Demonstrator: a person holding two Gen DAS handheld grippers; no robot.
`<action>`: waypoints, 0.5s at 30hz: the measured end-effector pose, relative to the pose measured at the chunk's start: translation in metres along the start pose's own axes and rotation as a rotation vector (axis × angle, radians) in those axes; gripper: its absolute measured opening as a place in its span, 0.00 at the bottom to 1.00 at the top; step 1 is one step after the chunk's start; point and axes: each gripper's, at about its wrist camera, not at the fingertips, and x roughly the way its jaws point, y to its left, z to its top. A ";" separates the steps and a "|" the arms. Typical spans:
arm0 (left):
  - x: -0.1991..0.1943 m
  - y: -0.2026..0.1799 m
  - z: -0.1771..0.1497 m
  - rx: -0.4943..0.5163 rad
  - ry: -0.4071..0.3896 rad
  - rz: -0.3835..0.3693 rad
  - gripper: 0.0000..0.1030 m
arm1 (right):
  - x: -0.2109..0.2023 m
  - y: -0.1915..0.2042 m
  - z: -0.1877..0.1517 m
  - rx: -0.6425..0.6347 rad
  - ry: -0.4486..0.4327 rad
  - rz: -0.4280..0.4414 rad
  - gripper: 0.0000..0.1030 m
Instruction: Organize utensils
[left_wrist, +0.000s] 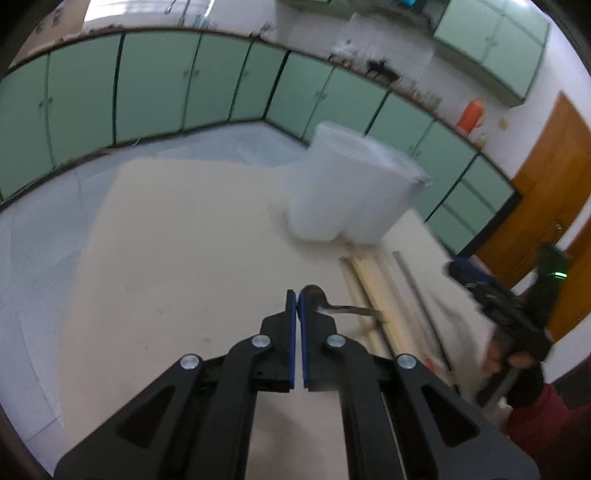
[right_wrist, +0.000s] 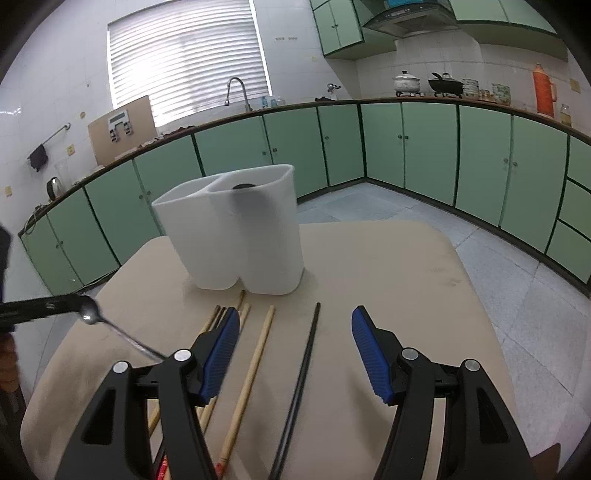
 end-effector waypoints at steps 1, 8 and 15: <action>0.008 0.003 0.001 -0.018 0.009 0.018 0.10 | 0.000 0.001 0.000 -0.005 0.001 0.002 0.60; 0.030 -0.009 -0.008 -0.120 0.034 0.053 0.35 | -0.001 0.001 -0.002 -0.026 0.007 -0.005 0.60; 0.046 -0.044 -0.029 -0.107 0.081 0.032 0.33 | 0.001 -0.001 -0.008 -0.019 0.016 0.003 0.60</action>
